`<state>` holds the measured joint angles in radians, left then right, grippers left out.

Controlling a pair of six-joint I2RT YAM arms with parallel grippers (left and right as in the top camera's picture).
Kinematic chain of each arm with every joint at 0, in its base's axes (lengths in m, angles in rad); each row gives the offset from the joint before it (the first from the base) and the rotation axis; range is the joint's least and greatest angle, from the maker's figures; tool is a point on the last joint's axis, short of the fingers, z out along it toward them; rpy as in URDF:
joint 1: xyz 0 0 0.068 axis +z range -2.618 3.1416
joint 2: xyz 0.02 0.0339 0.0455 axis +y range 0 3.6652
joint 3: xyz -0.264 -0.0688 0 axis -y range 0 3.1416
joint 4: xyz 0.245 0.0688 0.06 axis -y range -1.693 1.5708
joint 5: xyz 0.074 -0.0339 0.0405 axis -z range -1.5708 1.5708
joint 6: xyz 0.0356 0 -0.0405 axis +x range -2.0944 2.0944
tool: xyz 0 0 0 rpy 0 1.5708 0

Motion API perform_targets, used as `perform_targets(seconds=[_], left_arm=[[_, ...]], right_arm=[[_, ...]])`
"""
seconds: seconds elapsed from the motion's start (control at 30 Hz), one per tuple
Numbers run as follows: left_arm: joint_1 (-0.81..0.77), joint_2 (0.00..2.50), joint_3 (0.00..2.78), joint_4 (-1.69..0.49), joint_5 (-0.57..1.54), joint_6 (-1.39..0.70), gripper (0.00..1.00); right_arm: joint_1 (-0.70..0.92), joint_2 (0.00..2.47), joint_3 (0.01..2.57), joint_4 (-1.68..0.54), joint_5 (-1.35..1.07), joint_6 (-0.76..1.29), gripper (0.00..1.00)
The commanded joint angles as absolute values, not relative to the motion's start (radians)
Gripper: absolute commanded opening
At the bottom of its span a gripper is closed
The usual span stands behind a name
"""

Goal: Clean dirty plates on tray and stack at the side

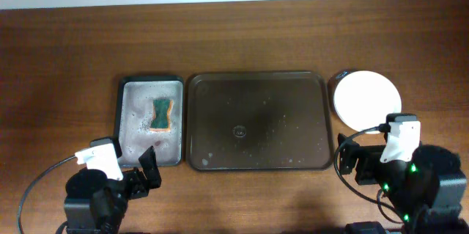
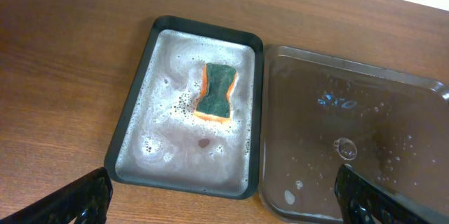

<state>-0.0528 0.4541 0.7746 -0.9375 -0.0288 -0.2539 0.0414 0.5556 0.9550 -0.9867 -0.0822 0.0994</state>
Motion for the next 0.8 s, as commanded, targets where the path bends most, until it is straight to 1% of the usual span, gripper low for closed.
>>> perform_targets(seconds=[0.0, 0.07, 0.17, 0.23, 0.3, 0.43, 0.53, 0.6, 0.77], left_arm=[[-0.05, 0.449, 0.767, -0.936, -0.021, -0.253, 0.99], [-0.05, 0.449, 0.767, -0.936, -0.021, -0.253, 0.99], [-0.05, 0.449, 0.767, -0.936, -0.021, -0.253, 1.0], [-0.05, 0.449, 0.767, -0.936, -0.022, -0.253, 1.0], [-0.05, 0.449, 0.767, -0.936, -0.021, -0.252, 0.99], [-0.05, 0.449, 0.767, -0.936, -0.021, -0.253, 0.99], [-0.05, 0.449, 0.767, -0.936, -0.021, -0.253, 0.99], [-0.05, 0.449, 0.767, -0.936, -0.021, -0.253, 0.99], [-0.05, 0.449, 0.767, -0.936, -0.021, -0.253, 0.99]], right_arm=[[0.048, 0.439, 0.902, -0.938, -0.07, 0.089, 0.99], [0.054, 0.329, 0.805, -0.835, -0.07, 0.089, 0.99], [0.074, 0.101, 0.528, -0.497, -0.081, 0.09, 0.99], [0.073, 0.005, 0.392, -0.299, -0.08, 0.089, 0.99], [0.072, 0.006, 0.292, -0.149, -0.065, 0.088, 0.99], [0.072, 0.004, 0.09, 0.065, -0.025, 0.047, 0.99], [0.071, 0.004, 0.004, 0.087, -0.025, 0.03, 0.99], [0.071, 0.003, 0.006, -0.08, -0.047, -0.008, 0.99], [0.072, 0.004, 0.006, -0.076, -0.044, -0.008, 0.99]])
